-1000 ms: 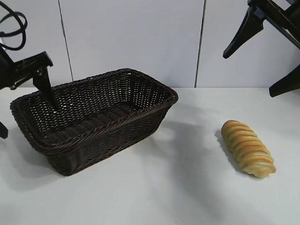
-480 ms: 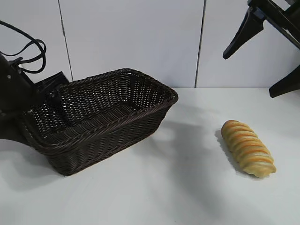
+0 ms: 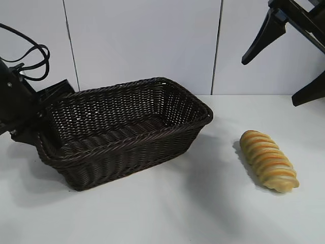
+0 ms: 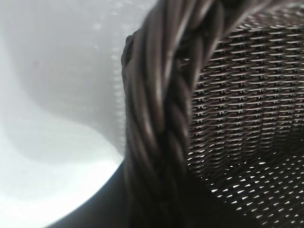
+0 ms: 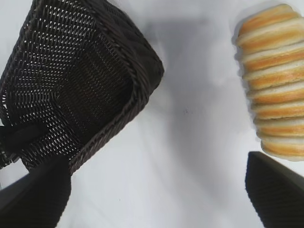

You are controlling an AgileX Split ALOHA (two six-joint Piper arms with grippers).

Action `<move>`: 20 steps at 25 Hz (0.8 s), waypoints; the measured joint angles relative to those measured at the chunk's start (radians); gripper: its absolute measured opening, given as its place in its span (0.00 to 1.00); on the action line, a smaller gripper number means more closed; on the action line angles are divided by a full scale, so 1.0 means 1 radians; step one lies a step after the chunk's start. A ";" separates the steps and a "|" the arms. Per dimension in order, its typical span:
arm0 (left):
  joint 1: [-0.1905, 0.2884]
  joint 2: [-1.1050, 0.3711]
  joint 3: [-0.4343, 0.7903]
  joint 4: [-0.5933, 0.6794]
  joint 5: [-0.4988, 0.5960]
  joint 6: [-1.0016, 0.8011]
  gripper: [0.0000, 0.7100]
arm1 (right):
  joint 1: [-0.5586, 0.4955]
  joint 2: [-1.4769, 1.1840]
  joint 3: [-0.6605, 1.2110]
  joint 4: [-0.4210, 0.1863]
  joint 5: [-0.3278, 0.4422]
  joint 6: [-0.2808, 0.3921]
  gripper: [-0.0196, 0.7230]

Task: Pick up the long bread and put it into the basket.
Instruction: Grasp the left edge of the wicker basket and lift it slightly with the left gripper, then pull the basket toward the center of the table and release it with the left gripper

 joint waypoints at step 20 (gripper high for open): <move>-0.028 0.149 -0.347 0.207 0.293 0.203 0.14 | 0.000 0.000 0.000 -0.002 0.000 -0.001 0.96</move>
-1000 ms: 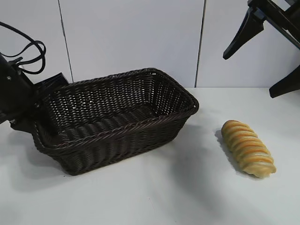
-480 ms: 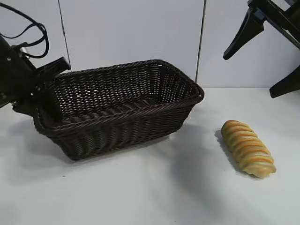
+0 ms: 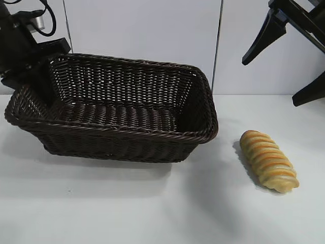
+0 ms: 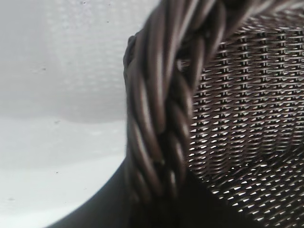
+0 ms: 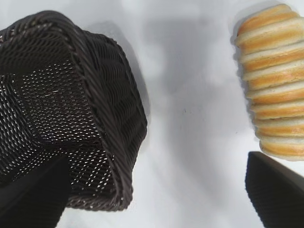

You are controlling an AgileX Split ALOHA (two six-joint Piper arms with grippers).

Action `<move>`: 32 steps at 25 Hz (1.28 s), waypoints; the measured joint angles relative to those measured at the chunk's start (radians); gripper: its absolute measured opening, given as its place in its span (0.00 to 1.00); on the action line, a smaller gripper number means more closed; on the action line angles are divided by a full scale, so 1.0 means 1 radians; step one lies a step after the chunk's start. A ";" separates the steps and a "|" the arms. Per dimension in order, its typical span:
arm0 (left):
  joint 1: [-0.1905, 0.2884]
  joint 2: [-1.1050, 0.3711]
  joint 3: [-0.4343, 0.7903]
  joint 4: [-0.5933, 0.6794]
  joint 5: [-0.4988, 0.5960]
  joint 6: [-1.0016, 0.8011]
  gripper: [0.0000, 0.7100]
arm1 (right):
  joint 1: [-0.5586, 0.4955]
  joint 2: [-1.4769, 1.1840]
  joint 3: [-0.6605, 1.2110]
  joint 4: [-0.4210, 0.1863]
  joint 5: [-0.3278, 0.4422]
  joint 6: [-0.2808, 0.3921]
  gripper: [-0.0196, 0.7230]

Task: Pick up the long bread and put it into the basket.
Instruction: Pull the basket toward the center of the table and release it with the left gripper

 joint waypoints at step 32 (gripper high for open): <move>-0.007 0.005 -0.133 0.125 0.048 -0.195 0.93 | 0.000 0.000 0.000 -0.001 -0.001 0.000 0.96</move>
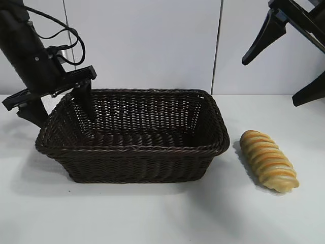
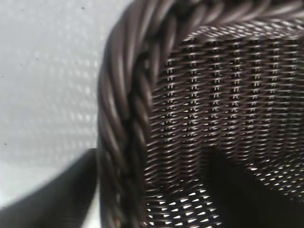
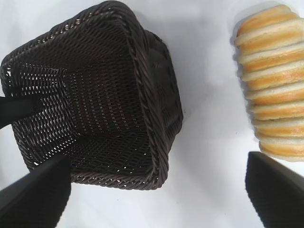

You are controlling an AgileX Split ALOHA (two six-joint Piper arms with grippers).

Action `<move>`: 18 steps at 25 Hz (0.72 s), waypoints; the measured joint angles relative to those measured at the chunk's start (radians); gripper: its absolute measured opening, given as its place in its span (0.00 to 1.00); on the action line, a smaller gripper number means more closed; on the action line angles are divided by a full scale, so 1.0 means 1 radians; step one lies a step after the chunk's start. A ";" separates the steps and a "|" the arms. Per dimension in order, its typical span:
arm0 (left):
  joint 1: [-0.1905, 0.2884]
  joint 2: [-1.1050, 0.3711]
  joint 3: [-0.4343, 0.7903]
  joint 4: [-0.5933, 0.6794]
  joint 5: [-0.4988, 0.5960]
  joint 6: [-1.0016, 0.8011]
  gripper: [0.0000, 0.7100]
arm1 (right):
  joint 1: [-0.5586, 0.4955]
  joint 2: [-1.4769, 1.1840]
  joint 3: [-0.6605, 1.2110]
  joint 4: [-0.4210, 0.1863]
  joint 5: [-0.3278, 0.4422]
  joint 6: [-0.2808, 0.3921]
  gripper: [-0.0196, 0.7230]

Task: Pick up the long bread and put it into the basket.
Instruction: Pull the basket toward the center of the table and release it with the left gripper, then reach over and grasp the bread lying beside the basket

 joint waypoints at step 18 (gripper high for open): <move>0.307 -0.132 -0.218 0.329 0.150 0.017 0.98 | 0.000 0.000 0.000 0.000 0.000 -0.003 0.96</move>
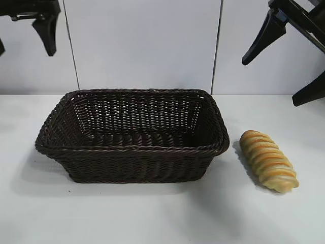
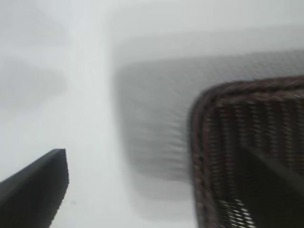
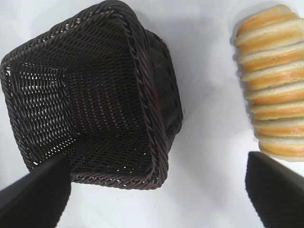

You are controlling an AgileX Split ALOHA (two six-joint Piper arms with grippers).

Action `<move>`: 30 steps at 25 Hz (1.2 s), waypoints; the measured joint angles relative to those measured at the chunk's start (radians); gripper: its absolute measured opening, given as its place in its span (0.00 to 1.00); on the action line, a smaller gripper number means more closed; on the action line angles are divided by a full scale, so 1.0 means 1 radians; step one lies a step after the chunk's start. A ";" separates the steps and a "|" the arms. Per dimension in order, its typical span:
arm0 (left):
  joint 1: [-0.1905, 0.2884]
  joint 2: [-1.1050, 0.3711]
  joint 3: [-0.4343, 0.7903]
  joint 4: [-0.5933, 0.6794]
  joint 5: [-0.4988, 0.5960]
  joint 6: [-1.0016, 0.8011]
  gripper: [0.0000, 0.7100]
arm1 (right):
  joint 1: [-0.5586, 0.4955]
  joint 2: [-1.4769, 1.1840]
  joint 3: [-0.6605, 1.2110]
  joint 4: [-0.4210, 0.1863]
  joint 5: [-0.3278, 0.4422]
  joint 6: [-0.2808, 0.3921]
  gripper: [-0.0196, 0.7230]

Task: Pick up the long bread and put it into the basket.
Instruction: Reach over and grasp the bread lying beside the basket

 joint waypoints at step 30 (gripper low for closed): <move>-0.084 -1.200 0.496 -0.050 -0.042 0.187 0.98 | 0.000 0.000 0.000 -0.002 0.004 -0.051 0.96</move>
